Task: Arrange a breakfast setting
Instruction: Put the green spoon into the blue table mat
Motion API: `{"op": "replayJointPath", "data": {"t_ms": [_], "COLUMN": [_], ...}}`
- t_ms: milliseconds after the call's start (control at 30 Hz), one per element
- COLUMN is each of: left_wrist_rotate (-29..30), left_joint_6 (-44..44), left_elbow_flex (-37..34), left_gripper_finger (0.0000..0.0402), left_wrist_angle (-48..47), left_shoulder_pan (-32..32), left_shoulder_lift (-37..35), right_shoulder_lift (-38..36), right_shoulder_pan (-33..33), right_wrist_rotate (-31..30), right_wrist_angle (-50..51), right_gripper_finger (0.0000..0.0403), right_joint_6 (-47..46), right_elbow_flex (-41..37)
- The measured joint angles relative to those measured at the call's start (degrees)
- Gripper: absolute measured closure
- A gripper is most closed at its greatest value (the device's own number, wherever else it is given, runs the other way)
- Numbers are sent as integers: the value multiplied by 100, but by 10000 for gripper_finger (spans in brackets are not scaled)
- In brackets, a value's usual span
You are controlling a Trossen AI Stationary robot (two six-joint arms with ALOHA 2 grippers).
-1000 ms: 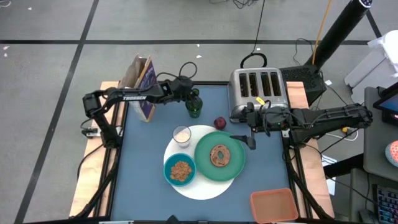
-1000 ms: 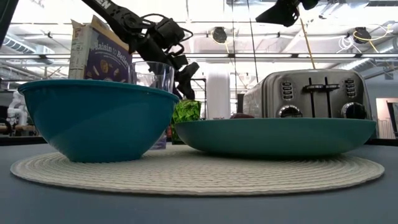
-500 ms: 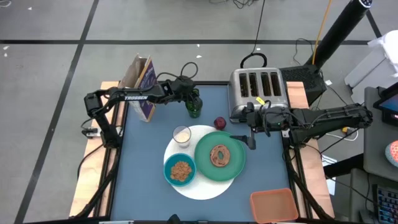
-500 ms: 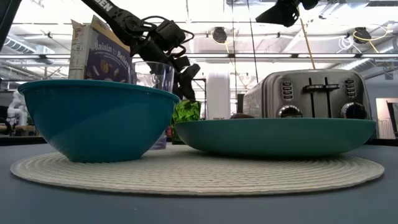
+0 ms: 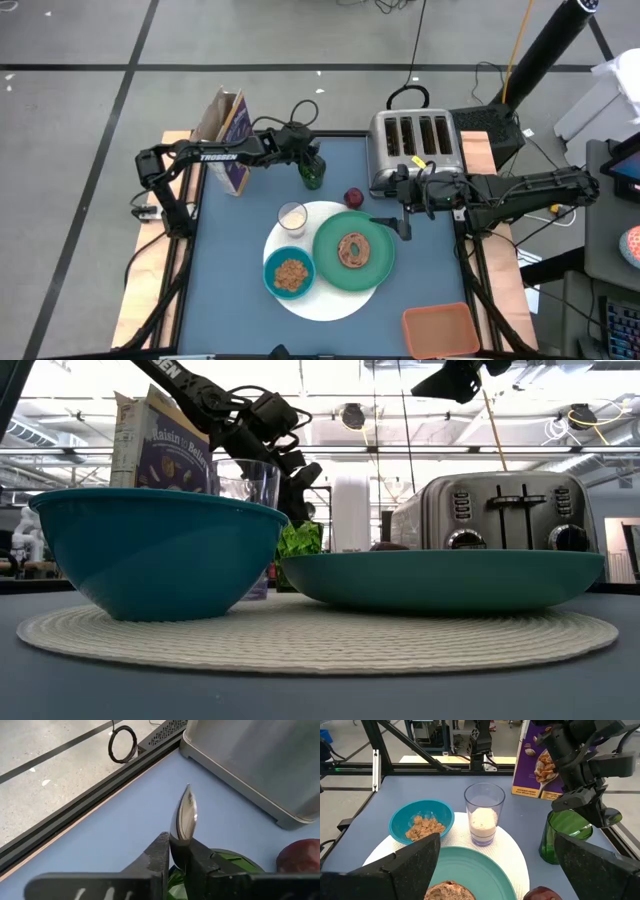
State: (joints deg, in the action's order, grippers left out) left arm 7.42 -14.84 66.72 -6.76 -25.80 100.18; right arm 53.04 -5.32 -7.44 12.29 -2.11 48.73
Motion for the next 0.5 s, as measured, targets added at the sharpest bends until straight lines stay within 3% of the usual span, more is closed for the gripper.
{"op": "replayJointPath", "data": {"t_ms": [500], "left_wrist_rotate": [2], "left_joint_6": [-253], "left_elbow_flex": [0], "left_gripper_finger": [362], "left_wrist_angle": [-33], "left_shoulder_pan": [10], "left_shoulder_lift": [-20], "right_shoulder_lift": [0], "right_shoulder_pan": [0], "right_wrist_rotate": [2], "right_wrist_angle": [0], "right_gripper_finger": [23], "right_joint_6": [-2], "right_elbow_flex": [2]}}
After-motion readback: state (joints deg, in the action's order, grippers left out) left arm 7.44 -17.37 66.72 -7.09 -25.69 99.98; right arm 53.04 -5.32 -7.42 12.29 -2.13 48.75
